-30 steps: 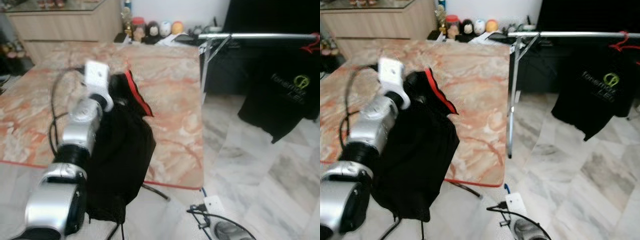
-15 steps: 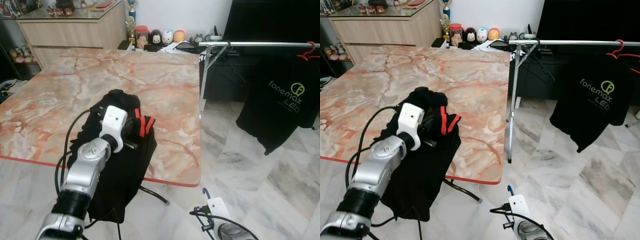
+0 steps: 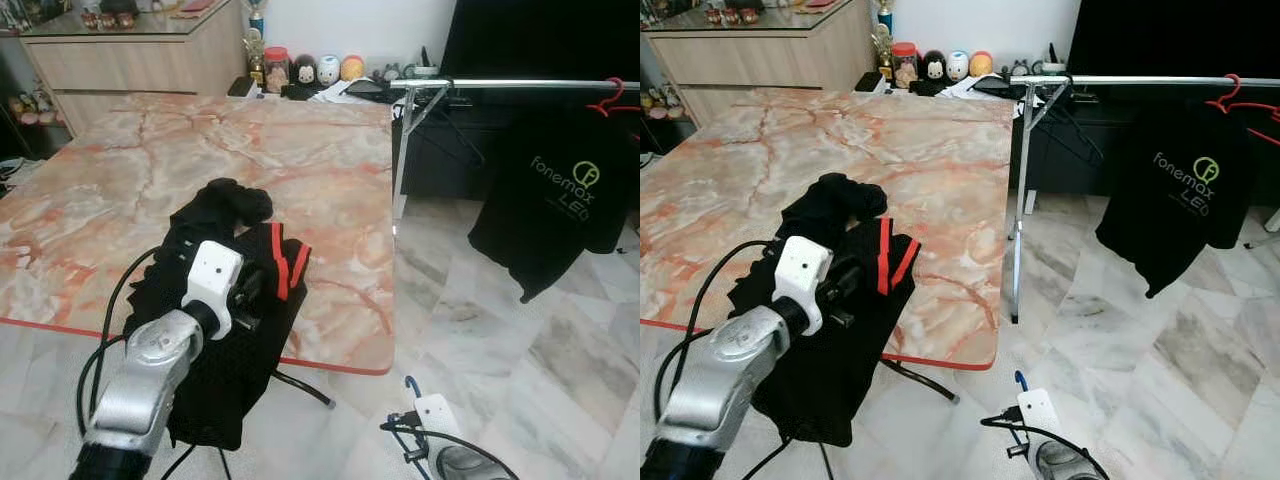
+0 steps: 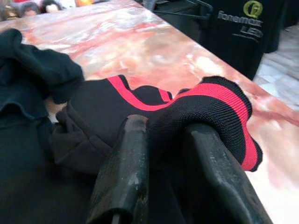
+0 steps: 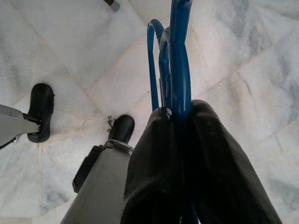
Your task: Hang hanger
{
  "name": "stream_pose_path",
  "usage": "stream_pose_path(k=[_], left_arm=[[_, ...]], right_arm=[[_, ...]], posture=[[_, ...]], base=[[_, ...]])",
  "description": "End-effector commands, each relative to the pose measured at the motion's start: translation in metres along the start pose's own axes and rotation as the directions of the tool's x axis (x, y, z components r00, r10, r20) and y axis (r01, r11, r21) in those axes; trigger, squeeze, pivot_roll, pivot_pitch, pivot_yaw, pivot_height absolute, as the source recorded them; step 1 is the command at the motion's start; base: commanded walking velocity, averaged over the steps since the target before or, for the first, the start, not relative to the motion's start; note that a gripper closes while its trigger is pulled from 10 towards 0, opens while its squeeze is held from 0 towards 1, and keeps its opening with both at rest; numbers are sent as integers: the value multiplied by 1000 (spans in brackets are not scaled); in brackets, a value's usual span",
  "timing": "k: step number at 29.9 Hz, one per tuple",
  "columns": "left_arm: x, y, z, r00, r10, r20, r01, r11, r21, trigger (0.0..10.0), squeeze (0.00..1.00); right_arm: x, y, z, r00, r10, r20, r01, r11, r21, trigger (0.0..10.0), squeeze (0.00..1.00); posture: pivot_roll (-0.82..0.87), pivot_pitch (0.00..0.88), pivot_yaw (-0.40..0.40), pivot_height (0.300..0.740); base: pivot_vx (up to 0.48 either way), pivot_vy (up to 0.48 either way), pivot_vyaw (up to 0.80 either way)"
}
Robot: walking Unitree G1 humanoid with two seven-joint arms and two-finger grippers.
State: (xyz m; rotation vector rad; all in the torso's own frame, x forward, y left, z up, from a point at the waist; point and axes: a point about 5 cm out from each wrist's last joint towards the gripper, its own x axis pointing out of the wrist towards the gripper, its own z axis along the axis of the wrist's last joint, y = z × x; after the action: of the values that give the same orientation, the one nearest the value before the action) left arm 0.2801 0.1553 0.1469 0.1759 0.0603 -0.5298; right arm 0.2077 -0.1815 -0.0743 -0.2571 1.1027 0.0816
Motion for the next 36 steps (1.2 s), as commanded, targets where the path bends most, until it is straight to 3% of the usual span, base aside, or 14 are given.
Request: stream_pose_path(k=[1,4,7,10,13,15,18,20,23,24,26,33,35,36], left_arm=[[-4,-3,3,999,-33,9,33,999,5,10000,1000],[-10,-6,4,998,-55,8,54,998,24,10000,1000],[-9,-4,3,1000,-19,-25,23,989,147,10000,1000],[-6,-3,4,999,1,-34,6,980,200,10000,1000],[24,10,19,988,150,20,-149,935,321,10000,1000],[31,9,21,987,157,23,-155,926,345,10000,1000],[43,6,24,990,141,22,-139,919,369,10000,1000],[52,-8,26,1000,-12,-11,16,895,446,10000,1000],[50,-16,24,992,-117,-44,123,863,490,10000,1000],[41,-21,17,964,-238,-116,263,810,525,10000,1000],[35,-22,13,944,-287,-163,329,778,535,10000,1000],[16,10,10,978,-129,-165,201,798,568,10000,1000],[10,20,9,991,-57,-122,114,839,532,10000,1000],[7,23,11,996,-23,-86,63,868,493,10000,443]], right_arm=[[0,0,2,1000,2,7,-2,1000,-7,10000,0],[0,0,3,1000,2,7,-2,1000,-8,10000,0],[0,0,3,1000,3,8,-3,1000,-16,10000,0],[0,0,4,1000,3,9,-3,1000,-19,10000,0],[0,1,4,1000,6,11,-6,1000,-21,10000,0],[0,2,5,1000,7,12,-6,1000,-21,10000,0],[0,3,5,1000,8,12,-7,1000,-20,10000,0],[0,4,5,1000,7,14,-7,1000,-13,10000,0],[0,4,5,1000,7,15,-7,1000,-11,10000,0],[0,5,5,1000,10,14,-9,1000,-13,10000,0],[0,5,5,1000,11,14,-11,1000,-15,10000,0],[0,4,6,1000,11,16,-11,1000,-27,10000,0],[0,3,6,1000,10,17,-10,1000,-29,10000,0],[0,3,6,1000,10,17,-9,999,-30,10000,0]], posture=[[169,0,-16,740],[170,0,-18,740],[179,0,-19,740],[179,0,-19,740],[172,0,-11,740],[166,0,-5,740],[160,0,-2,740],[148,0,4,740],[148,0,4,740],[156,0,3,740],[156,0,3,740],[163,0,-2,740],[165,0,-4,740],[169,0,-7,740]], base=[[0,0,0],[0,0,0],[0,0,0],[0,0,0],[0,0,0],[0,0,0],[0,0,0],[0,0,0],[0,0,0],[0,0,0],[0,0,0],[0,0,0],[0,0,0],[0,0,0]])
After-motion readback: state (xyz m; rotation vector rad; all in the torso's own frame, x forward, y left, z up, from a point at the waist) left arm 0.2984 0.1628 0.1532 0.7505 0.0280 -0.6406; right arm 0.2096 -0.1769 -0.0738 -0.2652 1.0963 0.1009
